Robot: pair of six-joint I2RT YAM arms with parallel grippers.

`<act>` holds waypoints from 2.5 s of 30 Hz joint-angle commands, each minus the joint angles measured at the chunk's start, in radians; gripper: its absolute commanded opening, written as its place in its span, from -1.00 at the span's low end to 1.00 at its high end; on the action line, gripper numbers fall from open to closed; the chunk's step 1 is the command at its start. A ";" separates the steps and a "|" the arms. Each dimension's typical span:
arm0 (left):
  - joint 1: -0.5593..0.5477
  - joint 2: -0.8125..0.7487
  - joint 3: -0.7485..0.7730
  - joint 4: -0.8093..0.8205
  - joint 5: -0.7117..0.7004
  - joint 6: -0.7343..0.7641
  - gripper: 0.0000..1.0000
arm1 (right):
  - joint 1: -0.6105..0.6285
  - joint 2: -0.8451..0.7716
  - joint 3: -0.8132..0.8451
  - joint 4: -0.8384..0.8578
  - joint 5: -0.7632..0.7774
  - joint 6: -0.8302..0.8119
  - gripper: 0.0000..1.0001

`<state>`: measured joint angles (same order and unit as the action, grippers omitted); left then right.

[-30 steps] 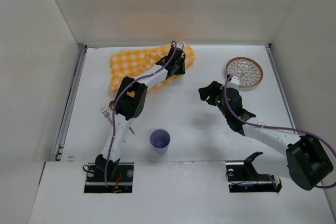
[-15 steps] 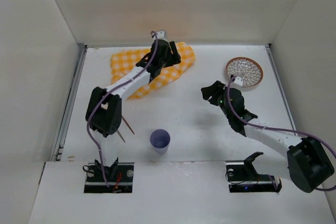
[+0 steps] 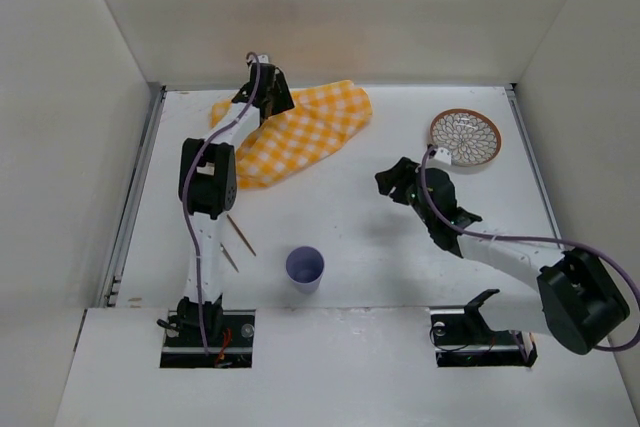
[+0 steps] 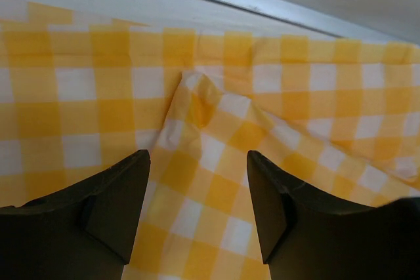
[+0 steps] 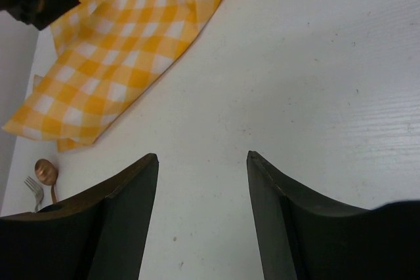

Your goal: Set the dinner table for one person

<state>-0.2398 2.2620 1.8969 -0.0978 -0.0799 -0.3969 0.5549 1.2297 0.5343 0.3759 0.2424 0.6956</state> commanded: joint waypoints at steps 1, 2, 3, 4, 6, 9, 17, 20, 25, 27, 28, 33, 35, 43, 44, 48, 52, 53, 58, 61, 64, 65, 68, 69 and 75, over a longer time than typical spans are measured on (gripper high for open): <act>0.023 0.043 0.135 -0.062 0.120 0.049 0.17 | 0.026 0.020 0.050 0.063 -0.011 -0.015 0.24; 0.027 0.062 0.155 -0.060 0.141 0.049 0.18 | 0.038 0.025 0.055 0.064 -0.011 -0.015 0.24; 0.029 0.080 0.175 -0.062 0.158 0.052 0.19 | 0.047 0.033 0.059 0.066 -0.009 -0.016 0.24; 0.032 0.103 0.201 -0.071 0.181 0.053 0.19 | 0.056 0.043 0.064 0.067 -0.009 -0.019 0.24; 0.038 0.134 0.235 -0.094 0.200 0.053 0.19 | 0.070 0.063 0.075 0.067 -0.011 -0.021 0.24; 0.041 0.154 0.237 -0.102 0.197 0.059 0.17 | 0.089 0.074 0.084 0.067 -0.011 -0.022 0.24; 0.029 0.188 0.241 -0.095 0.181 0.086 0.03 | 0.095 0.087 0.092 0.072 -0.017 -0.025 0.24; 0.027 0.197 0.249 -0.103 0.177 0.089 0.02 | 0.095 0.079 0.085 0.072 -0.017 -0.025 0.24; 0.020 0.203 0.245 -0.095 0.149 0.107 -0.05 | 0.095 0.063 0.078 0.072 -0.022 -0.025 0.24; 0.012 0.193 0.235 -0.094 0.146 0.119 -0.25 | 0.087 0.066 0.076 0.072 -0.022 -0.025 0.24; 0.009 0.186 0.228 -0.088 0.144 0.121 -0.35 | 0.086 0.067 0.076 0.067 -0.023 -0.025 0.24; -0.014 0.085 0.139 -0.007 0.117 0.107 -0.66 | 0.092 0.070 0.078 0.074 -0.023 -0.025 0.24; -0.031 0.024 0.090 0.027 0.117 0.109 -0.71 | 0.092 0.083 0.084 0.070 -0.026 -0.027 0.24; -0.150 -0.223 -0.162 0.158 0.152 0.099 -0.76 | 0.043 0.034 0.053 0.063 -0.008 -0.011 0.24; -0.176 -0.252 -0.198 0.173 0.158 0.095 -0.75 | 0.037 0.024 0.047 0.063 -0.006 -0.008 0.24; -0.284 -0.360 -0.321 0.199 0.158 0.081 -0.75 | 0.007 -0.018 0.023 0.060 0.024 -0.002 0.24; -0.400 -0.459 -0.453 0.266 0.134 0.034 -0.72 | -0.029 -0.114 -0.013 0.038 0.061 0.021 0.25; -0.426 -0.482 -0.490 0.277 0.131 -0.003 -0.70 | -0.039 -0.136 -0.022 0.035 0.078 0.024 0.25; -0.542 -0.570 -0.642 0.368 0.143 -0.057 -0.54 | -0.091 -0.203 -0.040 -0.037 0.126 0.077 0.28; -0.588 -0.633 -0.683 0.368 0.152 -0.057 -0.44 | -0.114 -0.193 -0.048 -0.045 0.141 0.093 0.34; -0.609 -0.708 -0.740 0.383 0.121 -0.063 -0.23 | -0.122 -0.121 -0.013 -0.081 0.118 0.097 0.41; -0.611 -0.726 -0.755 0.386 0.108 -0.068 -0.20 | -0.122 -0.086 0.004 -0.092 0.110 0.099 0.42; -0.592 -0.818 -0.829 0.385 0.046 -0.080 -0.18 | -0.118 0.035 0.044 -0.100 0.089 0.122 0.43; -0.580 -0.847 -0.855 0.386 0.026 -0.086 -0.15 | -0.118 0.071 0.053 -0.095 0.078 0.134 0.43; -0.470 -1.050 -1.070 0.380 -0.139 -0.154 -0.04 | -0.117 0.209 0.096 -0.097 0.037 0.185 0.42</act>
<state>-0.7612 1.2812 0.9077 0.2565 -0.1009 -0.5053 0.4377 1.4124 0.5671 0.2687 0.3019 0.8440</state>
